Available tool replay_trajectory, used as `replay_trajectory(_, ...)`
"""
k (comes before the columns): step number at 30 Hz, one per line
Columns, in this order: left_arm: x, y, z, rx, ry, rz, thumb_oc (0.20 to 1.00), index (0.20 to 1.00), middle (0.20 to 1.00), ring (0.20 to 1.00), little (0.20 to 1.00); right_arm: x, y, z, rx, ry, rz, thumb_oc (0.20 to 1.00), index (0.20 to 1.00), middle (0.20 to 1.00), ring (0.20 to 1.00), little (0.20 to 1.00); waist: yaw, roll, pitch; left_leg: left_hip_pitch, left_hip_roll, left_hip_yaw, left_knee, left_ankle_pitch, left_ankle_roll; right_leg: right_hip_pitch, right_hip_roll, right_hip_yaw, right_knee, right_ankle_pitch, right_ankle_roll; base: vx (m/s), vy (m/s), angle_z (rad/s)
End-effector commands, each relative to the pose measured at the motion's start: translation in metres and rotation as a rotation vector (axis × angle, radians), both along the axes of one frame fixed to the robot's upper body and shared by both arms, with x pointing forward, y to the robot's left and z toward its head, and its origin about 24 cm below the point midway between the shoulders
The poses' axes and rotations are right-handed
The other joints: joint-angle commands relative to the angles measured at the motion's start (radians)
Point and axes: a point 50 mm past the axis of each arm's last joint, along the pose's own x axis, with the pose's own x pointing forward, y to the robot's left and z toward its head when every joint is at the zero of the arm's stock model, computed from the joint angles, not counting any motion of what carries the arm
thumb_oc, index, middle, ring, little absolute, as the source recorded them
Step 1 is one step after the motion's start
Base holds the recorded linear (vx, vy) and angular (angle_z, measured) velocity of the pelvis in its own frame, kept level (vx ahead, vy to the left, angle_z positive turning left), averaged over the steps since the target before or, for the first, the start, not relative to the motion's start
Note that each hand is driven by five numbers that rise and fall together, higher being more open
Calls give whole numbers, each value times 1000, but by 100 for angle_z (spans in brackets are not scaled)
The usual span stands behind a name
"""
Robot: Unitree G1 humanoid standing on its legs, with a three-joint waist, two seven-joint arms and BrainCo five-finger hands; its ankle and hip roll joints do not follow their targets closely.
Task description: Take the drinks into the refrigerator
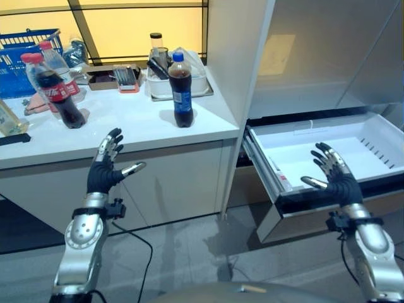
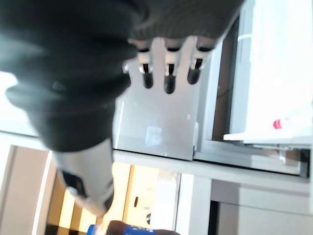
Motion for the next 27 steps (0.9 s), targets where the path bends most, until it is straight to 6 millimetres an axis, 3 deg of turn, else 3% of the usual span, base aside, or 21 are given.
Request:
replay_trajectory(1,3,6,10,57,-75,12,1000,1000,1000,1000,1000,9,2,27,17,-180,1,1000,1000,1000,1000,1000,-6,-38,-3,-18,-39,-36,2,-24,35,85,-16,-17,10,-52,37,0,0,0)
replay_trajectory(27,19,0,23,63,-145,20,1000,1000,1000,1000,1000,14,-7,37,-83,-234,-113,1000,1000,1000,1000,1000,-15,-34,-6,-23,-43,-29,2,-20,37,74,-20,-6,10,-42,38,3,0,0)
